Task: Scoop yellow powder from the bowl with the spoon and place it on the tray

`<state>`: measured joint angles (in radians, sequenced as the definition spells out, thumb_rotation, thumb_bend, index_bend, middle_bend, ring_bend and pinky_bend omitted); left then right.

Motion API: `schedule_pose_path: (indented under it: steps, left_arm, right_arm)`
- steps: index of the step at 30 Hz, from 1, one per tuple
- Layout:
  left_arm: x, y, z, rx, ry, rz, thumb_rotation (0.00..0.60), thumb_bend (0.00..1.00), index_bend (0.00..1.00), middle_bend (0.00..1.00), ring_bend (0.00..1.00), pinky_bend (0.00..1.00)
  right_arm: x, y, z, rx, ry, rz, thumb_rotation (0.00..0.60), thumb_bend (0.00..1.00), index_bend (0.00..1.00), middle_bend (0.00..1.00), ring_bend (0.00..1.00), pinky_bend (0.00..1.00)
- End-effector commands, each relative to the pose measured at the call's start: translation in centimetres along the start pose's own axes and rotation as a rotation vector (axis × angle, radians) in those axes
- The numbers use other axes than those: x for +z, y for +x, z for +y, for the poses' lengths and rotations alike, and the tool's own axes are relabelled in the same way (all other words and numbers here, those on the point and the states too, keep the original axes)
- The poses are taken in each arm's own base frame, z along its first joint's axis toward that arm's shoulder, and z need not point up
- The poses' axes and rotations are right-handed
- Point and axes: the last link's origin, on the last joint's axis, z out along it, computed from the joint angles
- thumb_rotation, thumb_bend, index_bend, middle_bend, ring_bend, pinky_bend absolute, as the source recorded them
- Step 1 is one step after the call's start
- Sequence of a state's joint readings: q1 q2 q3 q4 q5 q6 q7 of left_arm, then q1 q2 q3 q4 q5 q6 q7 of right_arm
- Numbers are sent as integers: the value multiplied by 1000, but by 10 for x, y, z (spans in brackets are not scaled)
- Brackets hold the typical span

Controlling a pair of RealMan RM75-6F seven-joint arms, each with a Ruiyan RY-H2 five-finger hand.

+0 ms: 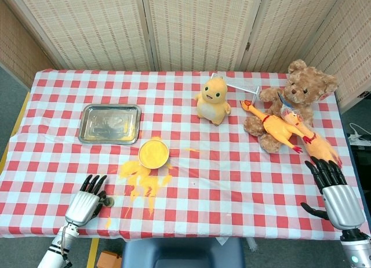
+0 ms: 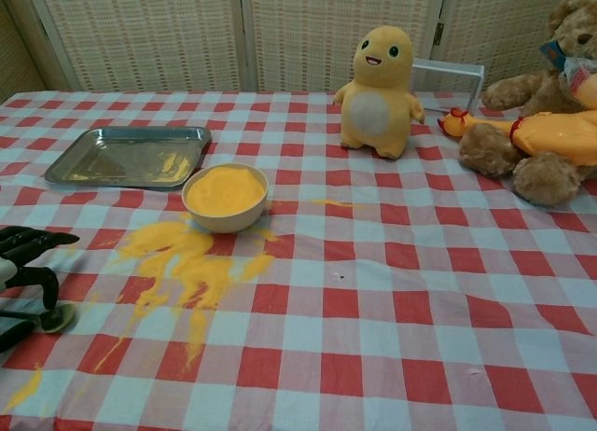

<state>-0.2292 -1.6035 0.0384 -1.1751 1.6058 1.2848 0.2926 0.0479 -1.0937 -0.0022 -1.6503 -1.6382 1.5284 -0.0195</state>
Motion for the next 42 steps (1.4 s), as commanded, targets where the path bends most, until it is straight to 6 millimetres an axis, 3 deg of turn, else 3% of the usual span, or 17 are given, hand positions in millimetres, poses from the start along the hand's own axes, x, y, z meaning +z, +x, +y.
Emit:
schedule_pose_path:
  steps: [1,27,42]
  left_arm:
    - [1,0,-1,-3,2,-3,600,441,485,0,0,4]
    - [2,0,0,-24,1,27,600,444,598,39,0,5]
    - [5,8,0,-31,-1,75,600,443,610,47,0,6]
  right_arm:
    - [0,0,0,0,0,1,600,0,0,0,0,0]
    - [0,-1,0,-4,-5,-6,600,0,0,0,0,0]
    - [-1,-1,-1,-2,-2,-7,600,0,0,0,0,0]
